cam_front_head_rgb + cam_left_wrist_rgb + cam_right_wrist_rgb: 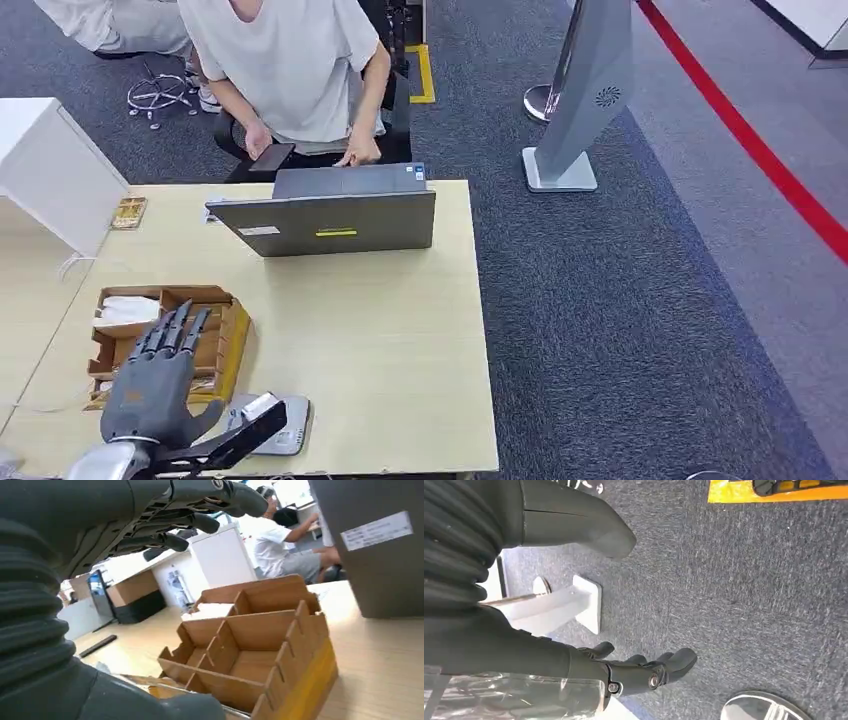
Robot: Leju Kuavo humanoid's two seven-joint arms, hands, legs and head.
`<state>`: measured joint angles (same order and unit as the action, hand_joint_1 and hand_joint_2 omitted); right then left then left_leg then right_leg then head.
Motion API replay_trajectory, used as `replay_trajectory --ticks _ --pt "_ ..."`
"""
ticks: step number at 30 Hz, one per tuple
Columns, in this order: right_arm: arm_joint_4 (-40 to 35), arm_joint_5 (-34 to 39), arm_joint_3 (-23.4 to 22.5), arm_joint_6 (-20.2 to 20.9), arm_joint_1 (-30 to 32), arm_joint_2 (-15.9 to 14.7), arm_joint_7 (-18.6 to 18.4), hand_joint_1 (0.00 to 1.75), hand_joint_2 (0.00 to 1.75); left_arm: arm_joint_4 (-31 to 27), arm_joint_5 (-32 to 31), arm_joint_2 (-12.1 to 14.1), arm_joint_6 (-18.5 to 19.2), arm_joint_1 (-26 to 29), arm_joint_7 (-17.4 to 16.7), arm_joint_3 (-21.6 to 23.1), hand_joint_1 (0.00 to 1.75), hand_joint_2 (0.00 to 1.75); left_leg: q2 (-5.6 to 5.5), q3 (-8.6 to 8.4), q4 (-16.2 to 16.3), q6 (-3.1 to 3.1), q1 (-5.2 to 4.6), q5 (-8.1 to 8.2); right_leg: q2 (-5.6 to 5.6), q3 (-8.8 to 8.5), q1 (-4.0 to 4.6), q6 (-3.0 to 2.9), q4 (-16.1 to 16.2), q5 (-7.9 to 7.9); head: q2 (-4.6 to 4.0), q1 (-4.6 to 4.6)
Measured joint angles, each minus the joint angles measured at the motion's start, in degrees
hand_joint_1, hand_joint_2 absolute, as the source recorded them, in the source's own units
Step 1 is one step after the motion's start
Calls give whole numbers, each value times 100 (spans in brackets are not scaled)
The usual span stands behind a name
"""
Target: Pass the card to the sensor for recognition and then transmit it.
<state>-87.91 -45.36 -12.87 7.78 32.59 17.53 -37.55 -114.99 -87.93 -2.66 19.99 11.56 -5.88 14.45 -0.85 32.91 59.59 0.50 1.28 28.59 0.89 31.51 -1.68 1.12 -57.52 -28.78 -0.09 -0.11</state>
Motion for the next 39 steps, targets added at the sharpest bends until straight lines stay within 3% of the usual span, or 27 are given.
replay_trajectory --ticks 5,10,16,27,31,33,36,39 --pt "241 7 -83 -201 -37 0 0 0 175 -7 0 -147 -854 295 -197 -315 0 175 -2 2 -1 -1 0 1 -2 0 0 2 0 -3 0 0" --pt "402 11 -92 -252 -43 0 0 0 175 -11 0 -306 -1282 469 -136 -704 0 175 -1 1 -1 -1 0 1 -2 -1 0 4 0 -3 0 0" --pt "308 92 55 -254 62 2 0 0 175 -7 0 -562 -1461 616 177 -1124 0 175 -1 0 -1 -1 0 1 -2 -2 0 4 0 -3 0 2" --pt "243 83 138 -241 113 2 0 0 175 -7 0 -691 -1490 648 199 -1327 0 175 -2 0 -1 -1 0 1 -3 -2 0 3 0 -3 0 2" --pt "221 77 159 -180 125 2 0 0 175 7 0 -671 -1684 637 161 -1412 0 175 -2 -1 -1 -1 0 1 -3 -1 0 4 0 -3 0 2" --pt "182 64 194 -156 152 0 0 0 175 57 0 -612 -1991 621 316 -1412 0 175 -2 -1 -1 -1 0 1 -3 -1 0 4 0 -3 0 0" --pt "66 -17 302 -92 238 2 0 0 175 278 0 -347 -2596 580 654 -1373 0 175 0 -4 -1 0 0 1 -2 8 0 3 0 -3 0 2" --pt "-57 -59 376 -29 303 0 0 0 175 630 0 13 -3011 500 668 -1163 0 175 -1 -5 -2 0 1 1 -2 9 1 3 0 -3 0 0"
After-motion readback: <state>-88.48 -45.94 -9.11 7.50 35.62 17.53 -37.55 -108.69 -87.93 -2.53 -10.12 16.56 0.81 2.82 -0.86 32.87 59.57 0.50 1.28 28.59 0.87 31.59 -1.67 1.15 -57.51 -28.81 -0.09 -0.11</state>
